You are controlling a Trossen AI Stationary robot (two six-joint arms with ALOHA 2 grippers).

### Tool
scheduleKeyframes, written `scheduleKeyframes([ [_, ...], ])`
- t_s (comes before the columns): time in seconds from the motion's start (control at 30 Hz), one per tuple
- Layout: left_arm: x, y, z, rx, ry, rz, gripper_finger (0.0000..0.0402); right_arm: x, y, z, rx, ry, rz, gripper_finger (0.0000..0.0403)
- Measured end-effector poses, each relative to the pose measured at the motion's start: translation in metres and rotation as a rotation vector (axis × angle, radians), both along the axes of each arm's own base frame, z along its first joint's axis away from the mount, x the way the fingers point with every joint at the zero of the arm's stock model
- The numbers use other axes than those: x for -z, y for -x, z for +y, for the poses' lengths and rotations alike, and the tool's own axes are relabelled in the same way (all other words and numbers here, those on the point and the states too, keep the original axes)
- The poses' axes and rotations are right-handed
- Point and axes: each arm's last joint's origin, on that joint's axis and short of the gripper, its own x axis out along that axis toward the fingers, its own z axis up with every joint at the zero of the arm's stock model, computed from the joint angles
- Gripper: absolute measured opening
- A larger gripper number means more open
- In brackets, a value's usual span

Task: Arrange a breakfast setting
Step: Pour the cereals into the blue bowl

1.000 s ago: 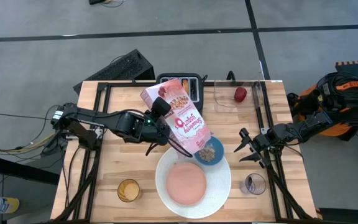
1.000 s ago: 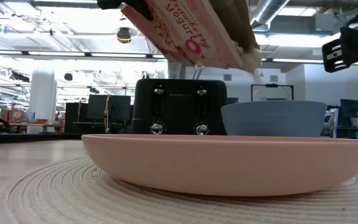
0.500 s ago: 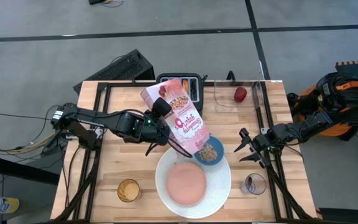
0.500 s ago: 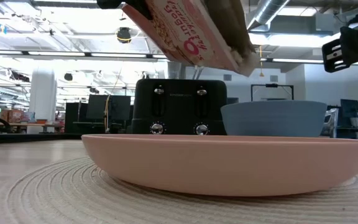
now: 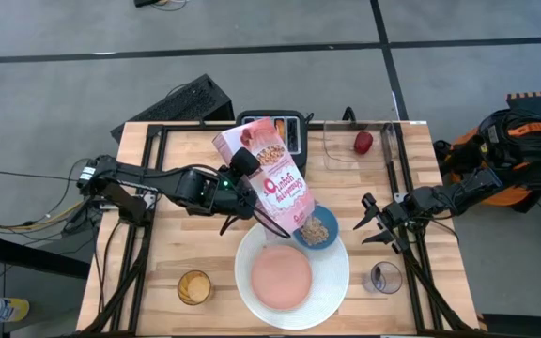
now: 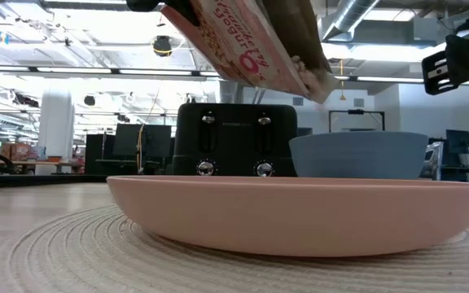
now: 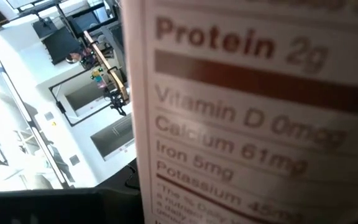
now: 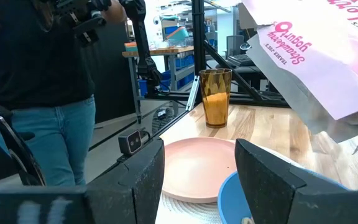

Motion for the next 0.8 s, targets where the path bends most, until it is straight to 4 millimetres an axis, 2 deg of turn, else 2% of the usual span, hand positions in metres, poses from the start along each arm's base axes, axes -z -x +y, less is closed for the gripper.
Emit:
scheduleKeyframes([
  [0.8, -0.0007, 0.0007, -0.0026, 0.005, -0.02, 0.005, 0.0146, -0.0001, 0.0, 0.0, 0.0, 0.0, 0.0, 0.0217],
])
